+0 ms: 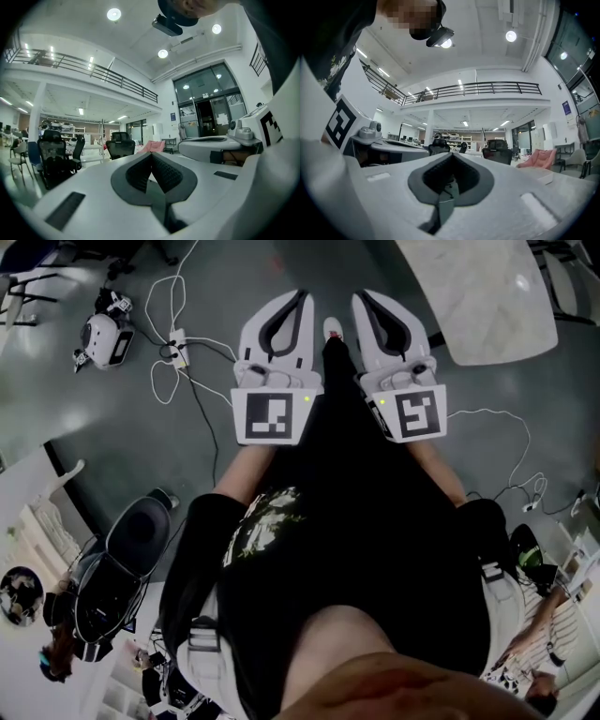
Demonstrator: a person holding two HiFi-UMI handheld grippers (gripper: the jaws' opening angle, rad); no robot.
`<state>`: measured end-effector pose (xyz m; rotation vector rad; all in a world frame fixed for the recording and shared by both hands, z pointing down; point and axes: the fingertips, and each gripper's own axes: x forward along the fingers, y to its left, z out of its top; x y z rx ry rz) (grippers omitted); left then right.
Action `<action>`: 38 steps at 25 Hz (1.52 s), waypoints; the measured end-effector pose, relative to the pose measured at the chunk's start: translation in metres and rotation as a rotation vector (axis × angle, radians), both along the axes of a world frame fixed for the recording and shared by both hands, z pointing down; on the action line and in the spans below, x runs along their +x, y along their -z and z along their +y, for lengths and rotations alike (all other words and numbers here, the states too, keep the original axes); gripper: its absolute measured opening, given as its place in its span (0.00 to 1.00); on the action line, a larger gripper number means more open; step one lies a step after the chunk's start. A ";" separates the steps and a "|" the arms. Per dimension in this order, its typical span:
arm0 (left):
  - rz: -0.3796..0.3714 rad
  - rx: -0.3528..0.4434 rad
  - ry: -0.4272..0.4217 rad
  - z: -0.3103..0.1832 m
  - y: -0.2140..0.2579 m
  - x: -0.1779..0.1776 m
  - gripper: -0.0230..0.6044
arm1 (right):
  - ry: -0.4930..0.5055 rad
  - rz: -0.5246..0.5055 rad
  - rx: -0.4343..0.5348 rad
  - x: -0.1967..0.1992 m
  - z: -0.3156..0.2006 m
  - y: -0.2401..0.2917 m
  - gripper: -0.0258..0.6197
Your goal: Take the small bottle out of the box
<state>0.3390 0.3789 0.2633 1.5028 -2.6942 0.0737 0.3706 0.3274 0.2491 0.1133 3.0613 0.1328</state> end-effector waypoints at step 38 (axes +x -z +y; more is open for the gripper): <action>-0.070 -0.034 0.079 -0.183 0.042 -0.216 0.06 | 0.115 -0.029 -0.047 -0.229 -0.185 0.030 0.03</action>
